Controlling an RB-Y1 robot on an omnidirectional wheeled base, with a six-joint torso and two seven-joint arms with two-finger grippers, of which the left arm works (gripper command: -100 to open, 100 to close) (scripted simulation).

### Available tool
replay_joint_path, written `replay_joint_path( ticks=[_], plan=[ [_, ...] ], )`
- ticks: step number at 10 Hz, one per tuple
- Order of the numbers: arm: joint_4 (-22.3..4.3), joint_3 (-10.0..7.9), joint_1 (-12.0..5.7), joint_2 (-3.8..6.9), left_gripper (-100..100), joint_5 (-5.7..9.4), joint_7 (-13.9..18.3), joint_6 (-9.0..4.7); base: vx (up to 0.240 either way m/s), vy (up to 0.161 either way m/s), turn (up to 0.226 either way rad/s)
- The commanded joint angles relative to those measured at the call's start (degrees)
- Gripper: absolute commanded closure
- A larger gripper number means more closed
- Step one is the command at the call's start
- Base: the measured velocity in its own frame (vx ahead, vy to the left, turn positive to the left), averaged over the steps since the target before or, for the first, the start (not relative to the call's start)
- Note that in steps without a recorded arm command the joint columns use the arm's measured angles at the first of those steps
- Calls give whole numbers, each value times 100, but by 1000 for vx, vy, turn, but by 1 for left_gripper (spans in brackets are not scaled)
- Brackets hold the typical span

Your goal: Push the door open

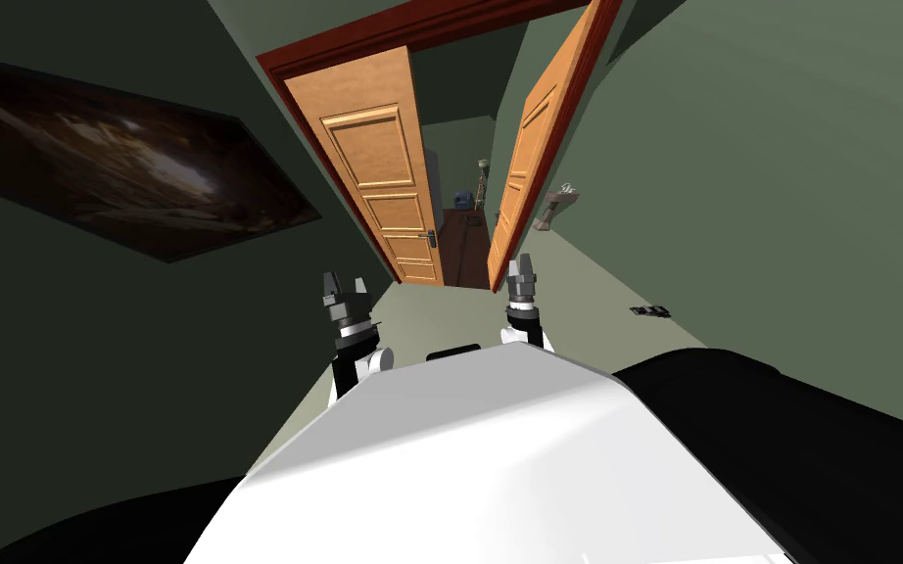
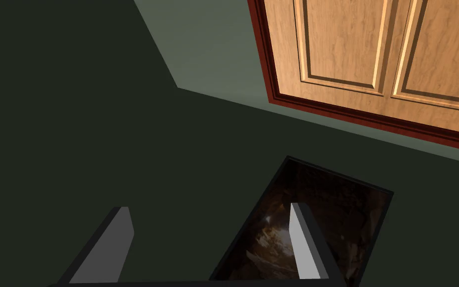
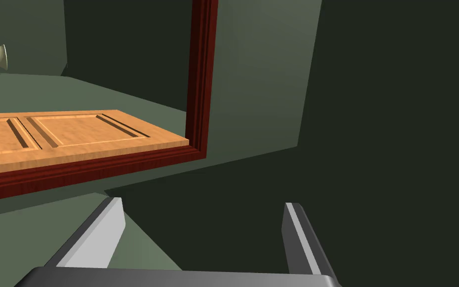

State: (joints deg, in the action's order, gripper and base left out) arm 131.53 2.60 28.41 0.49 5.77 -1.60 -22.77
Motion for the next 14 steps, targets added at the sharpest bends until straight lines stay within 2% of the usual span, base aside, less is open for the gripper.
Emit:
replay_joint_path(
  ticks=[1, 4, 7, 14],
  plan=[
    [-191, 4, -116, 55, -100, -13, 8, -5, 58, 24, 0],
    [-440, 9, -266, 115, -100, -30, 18, -12, 98, 11, -14],
    [-865, 18, -523, 200, -100, -59, 36, -24, 107, 21, -12],
    [-1639, 34, -990, 316, -100, -112, 68, -46, 92, 14, -10]
  ],
)
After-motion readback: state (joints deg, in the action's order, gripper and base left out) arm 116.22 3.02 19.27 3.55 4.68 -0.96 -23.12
